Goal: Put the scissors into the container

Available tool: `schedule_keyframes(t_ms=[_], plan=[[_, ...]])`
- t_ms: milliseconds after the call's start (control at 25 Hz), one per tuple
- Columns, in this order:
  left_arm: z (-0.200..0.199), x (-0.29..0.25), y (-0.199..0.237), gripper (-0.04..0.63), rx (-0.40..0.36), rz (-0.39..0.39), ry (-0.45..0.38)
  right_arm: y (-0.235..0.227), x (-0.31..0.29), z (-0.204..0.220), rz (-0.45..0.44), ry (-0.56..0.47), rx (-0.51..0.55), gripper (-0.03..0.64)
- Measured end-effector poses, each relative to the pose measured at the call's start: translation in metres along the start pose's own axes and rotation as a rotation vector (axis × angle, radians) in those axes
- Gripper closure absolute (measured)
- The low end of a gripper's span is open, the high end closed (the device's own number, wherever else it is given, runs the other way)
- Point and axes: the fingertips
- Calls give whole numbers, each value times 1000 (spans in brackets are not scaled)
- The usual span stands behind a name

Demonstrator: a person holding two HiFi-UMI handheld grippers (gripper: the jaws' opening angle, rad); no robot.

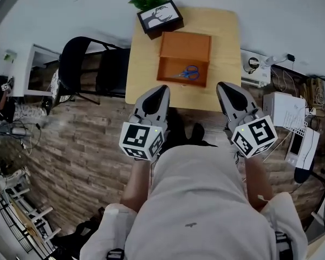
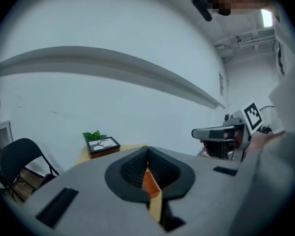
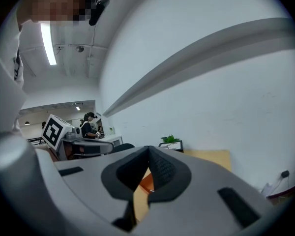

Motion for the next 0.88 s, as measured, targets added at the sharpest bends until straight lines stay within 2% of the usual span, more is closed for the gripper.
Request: schedule_keyframes(t_ms=[160,320,480,720,880], plan=[[-7,14,6,588,34,-24,-32,7,2,-4,-17,-8,26,618],[-1,18,6,588,-34,-52,-32,12,6,-1,-22,-15,9,618],[7,20,2,588,-14,-31,-22,15,12,5,-12,-4,14,618],[7,22,3,588,-35,-38,-26,18,15,8,-19,7,30,618],[11,24,4,588,-18,-31,-21,22,14,9,-23,4,34,619]])
Point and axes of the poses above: the fingertips, and each gripper's own axes: x backward along the fingers, y to its left, z out of its underside, and after that the axes turned 14 degrees about -z, right-handed
